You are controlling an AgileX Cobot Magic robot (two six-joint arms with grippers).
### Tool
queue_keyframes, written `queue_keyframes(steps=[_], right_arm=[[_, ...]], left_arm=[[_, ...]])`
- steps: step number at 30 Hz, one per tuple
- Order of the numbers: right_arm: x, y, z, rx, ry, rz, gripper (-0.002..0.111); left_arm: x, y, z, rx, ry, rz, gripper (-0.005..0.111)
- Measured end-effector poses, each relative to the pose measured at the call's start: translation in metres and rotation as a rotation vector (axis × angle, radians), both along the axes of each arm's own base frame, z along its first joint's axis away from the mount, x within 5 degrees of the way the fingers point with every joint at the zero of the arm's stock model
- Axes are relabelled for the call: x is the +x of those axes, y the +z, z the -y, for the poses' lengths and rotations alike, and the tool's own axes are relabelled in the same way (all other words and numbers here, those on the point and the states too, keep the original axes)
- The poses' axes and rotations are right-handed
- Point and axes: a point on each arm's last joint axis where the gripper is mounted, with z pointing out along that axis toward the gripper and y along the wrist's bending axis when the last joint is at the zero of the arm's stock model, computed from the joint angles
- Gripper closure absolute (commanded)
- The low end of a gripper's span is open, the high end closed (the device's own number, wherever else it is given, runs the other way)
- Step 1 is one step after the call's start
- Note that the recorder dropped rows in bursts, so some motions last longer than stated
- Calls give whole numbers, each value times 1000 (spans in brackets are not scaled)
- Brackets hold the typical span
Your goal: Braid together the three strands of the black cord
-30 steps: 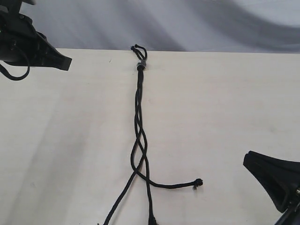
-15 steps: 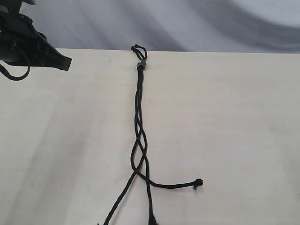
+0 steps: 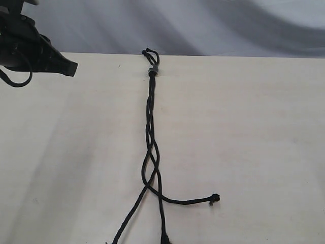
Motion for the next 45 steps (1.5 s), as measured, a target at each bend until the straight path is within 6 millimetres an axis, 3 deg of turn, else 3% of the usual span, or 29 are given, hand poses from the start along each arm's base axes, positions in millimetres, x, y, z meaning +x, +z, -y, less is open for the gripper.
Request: queue_keyframes(steps=[20, 23, 26, 29, 31, 34, 39, 45], right_arm=[[0, -1, 0, -3, 0, -9, 108], [0, -1, 0, -3, 0, -9, 108], [0, -1, 0, -3, 0, -9, 108], [0, -1, 0, -3, 0, -9, 108], [0, -1, 0, -3, 0, -9, 108], [0, -1, 0, -3, 0, -9, 108], [0, -1, 0, -3, 0, -9, 108], [0, -1, 0, -3, 0, -9, 108]], left_arm=[[-3, 1, -2, 0, 0, 10, 107], [-33, 9, -9, -12, -10, 98, 107], [-92, 29, -32, -38, 28, 270, 107], [-143, 34, -56, -42, 132, 424, 107], [-188, 27, -70, -38, 240, 569, 107], [-222, -2, -75, -25, 348, 663, 107], [-234, -35, -74, -45, 379, 697, 107], [-220, -80, -73, -65, 344, 723, 107]])
